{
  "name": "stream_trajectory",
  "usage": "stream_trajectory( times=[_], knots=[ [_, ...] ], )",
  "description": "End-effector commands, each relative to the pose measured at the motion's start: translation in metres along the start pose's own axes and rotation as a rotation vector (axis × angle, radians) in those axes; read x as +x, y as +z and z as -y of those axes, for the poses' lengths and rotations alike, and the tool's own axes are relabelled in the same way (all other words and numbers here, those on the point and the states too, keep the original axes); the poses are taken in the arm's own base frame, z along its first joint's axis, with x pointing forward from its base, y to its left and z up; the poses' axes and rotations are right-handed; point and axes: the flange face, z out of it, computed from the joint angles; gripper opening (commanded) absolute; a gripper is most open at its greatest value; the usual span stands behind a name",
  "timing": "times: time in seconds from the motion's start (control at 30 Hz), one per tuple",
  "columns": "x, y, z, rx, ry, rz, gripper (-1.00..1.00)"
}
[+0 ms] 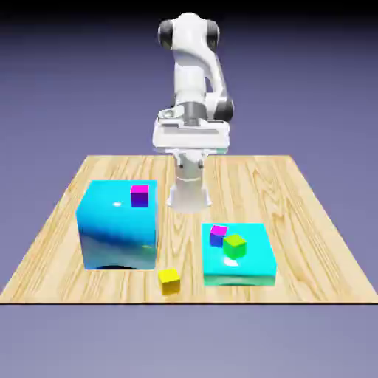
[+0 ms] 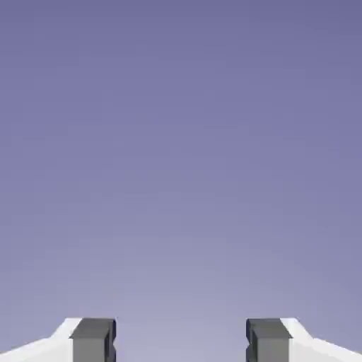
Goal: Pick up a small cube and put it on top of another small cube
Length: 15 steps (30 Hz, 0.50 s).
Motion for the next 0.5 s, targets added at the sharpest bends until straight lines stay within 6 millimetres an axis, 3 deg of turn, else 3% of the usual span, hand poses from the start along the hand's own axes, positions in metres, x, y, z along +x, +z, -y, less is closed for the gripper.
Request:
stream_trajectory(
  times=[0.0,0.23,0.47],
  knots=[
    [-0.003,0.01,0.001,-0.031,-0.076,0.021,0.0],
    [-0.026,0.083,-0.003,-0.211,-0.593,0.204,0.0],
    [-0.055,0.151,-0.025,-0.317,-1.09,0.43,0.0]
  ],
)
